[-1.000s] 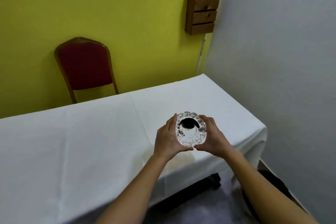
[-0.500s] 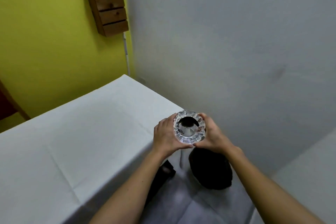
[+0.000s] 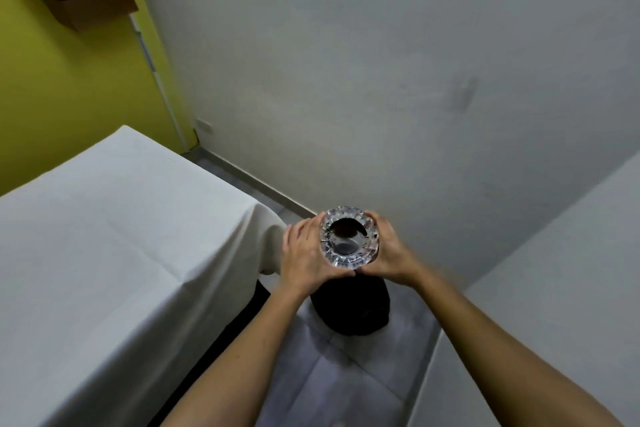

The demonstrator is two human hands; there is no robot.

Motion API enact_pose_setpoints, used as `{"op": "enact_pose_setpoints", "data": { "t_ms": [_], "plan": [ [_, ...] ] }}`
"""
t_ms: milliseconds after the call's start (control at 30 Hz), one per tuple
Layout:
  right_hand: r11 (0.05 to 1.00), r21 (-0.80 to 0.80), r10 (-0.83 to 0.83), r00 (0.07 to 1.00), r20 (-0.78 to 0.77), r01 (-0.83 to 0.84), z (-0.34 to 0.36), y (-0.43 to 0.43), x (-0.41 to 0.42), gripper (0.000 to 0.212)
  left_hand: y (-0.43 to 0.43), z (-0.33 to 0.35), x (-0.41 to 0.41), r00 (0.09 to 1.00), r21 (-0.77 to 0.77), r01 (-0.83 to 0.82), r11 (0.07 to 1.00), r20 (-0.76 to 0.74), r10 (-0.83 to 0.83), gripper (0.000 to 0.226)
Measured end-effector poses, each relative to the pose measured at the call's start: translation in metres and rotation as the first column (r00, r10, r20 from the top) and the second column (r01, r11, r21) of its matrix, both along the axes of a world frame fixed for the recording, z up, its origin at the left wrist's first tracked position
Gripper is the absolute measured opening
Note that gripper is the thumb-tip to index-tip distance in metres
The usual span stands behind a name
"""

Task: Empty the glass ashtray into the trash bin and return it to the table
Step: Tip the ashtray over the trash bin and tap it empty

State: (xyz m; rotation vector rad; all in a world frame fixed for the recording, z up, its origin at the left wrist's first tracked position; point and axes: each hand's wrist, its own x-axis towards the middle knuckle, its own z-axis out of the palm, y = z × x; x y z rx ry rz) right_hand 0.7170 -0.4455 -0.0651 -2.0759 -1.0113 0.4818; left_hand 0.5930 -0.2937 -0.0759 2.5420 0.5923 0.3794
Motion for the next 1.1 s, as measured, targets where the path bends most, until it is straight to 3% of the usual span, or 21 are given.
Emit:
{"op": "enact_pose_setpoints", "data": {
  "t_ms": [200, 300, 467, 567, 700, 967, 1100],
  "plan": [
    [1.0, -0.007, -0.01, 0.939, -0.344, 0.008, -0.023, -0.015, 0.024, 0.102, -0.002, -0.02, 0.027, 0.997, -0.039, 0.057, 0.998, -0.053, -0.059, 0.122],
    [0.999, 0.004, -0.047, 0.911, -0.409, 0.054, -0.028, -0.015, 0.029, 0.102, 0.002, -0.029, 0.037, 0.994, -0.05, 0.089, 0.995, -0.061, -0.092, 0.122],
    [0.969, 0.017, -0.205, 0.842, -0.5, 0.246, -0.04, -0.013, 0.038, 0.058, 0.008, -0.045, 0.061, 0.984, -0.073, 0.157, 0.985, -0.075, -0.163, 0.123],
    [0.903, 0.038, -0.337, 0.76, -0.556, 0.429, -0.052, -0.013, 0.043, 0.039, 0.006, -0.057, 0.075, 0.98, -0.076, 0.183, 0.98, -0.06, -0.188, 0.124],
    [0.803, 0.008, -0.42, 0.575, -0.702, 0.596, -0.072, -0.015, 0.044, 0.038, 0.001, -0.072, 0.09, 0.971, -0.078, 0.221, 0.972, -0.077, -0.227, 0.124],
    [0.685, -0.024, -0.463, 0.41, -0.786, 0.728, -0.135, -0.002, 0.07, 0.025, -0.006, -0.137, 0.131, 0.958, -0.057, 0.269, 0.961, -0.086, -0.273, 0.122],
    [0.664, -0.016, -0.517, 0.443, -0.732, 0.748, -0.191, 0.003, 0.089, 0.026, -0.003, -0.198, 0.149, 0.932, -0.108, 0.292, 0.95, -0.191, -0.308, 0.126]
  ]
}}
